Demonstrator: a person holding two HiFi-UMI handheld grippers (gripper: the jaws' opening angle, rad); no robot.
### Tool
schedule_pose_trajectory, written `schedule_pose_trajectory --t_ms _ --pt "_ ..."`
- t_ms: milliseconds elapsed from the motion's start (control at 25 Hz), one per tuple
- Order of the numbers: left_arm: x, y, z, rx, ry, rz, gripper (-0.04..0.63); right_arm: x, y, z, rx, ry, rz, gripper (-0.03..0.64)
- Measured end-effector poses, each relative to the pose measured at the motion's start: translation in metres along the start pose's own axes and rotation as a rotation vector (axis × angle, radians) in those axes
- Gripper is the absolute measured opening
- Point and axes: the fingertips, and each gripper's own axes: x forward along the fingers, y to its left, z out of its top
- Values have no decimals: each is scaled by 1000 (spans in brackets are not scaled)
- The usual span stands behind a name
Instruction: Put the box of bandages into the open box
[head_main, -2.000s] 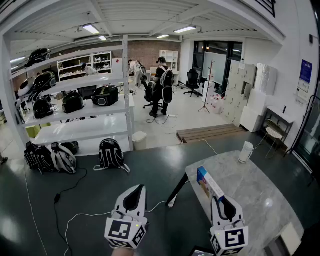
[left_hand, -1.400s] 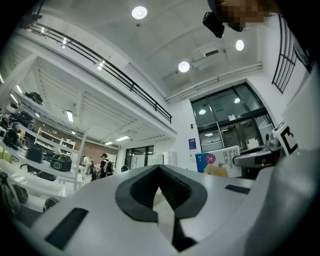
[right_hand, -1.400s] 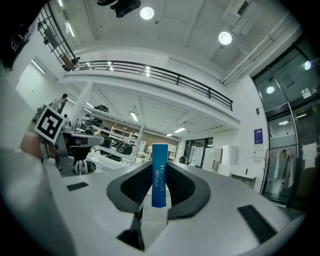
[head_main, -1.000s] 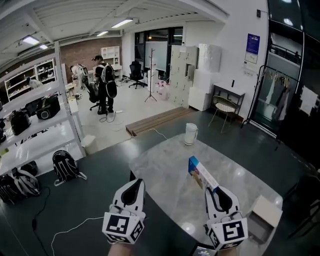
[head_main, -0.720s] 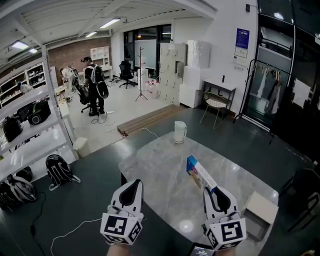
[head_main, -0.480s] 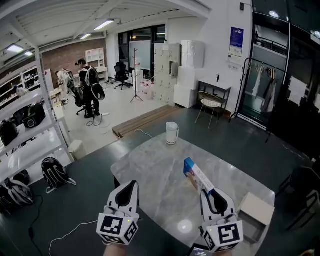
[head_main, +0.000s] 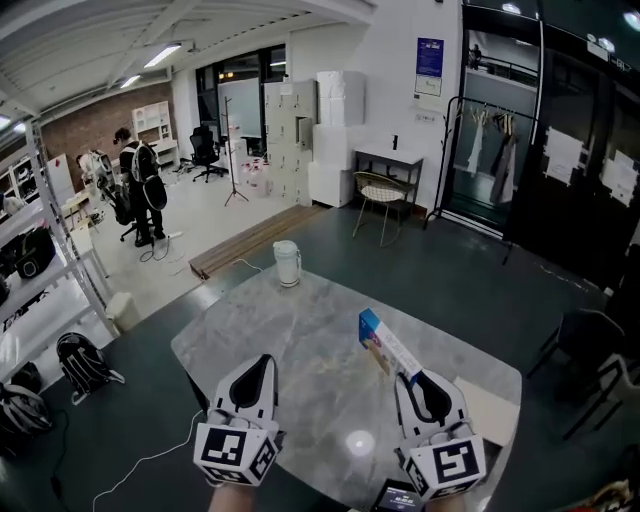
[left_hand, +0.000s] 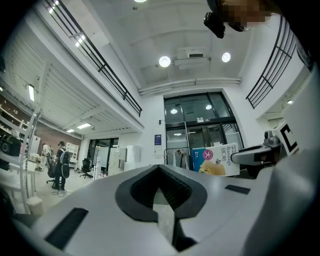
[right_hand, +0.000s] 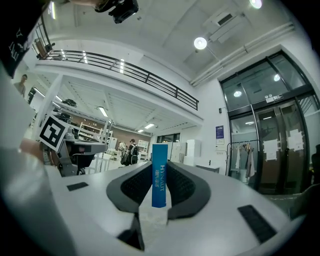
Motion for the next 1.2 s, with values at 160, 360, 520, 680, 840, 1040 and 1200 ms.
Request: schedule_pose_trajectory --t_ms 160,360,520,680,840,1040,1200 --pt "21 -14 -13 -24 0 -74 9 -8 -14 -11 -2 31 -76 100" --pt "55 -77 -27 -39 7 -168 10 -42 -70 -27 -10 57 -165 100" --pt "78 -133 -30 -52 11 -240 10 -77 -119 -33 -9 72 -245 100" --pt "95 -160 -36 -63 19 -314 9 -97 -144 -40 -2 92 -334 100" --pt "109 -184 -41 -82 30 -401 9 -115 -160 -43 5 115 -424 100" --pt "133 -209 -57 -127 47 -504 10 -131 -179 -54 15 148 -531 100" --pt "152 -232 -60 -139 63 -565 10 -143 -196 -56 26 167 -591 100"
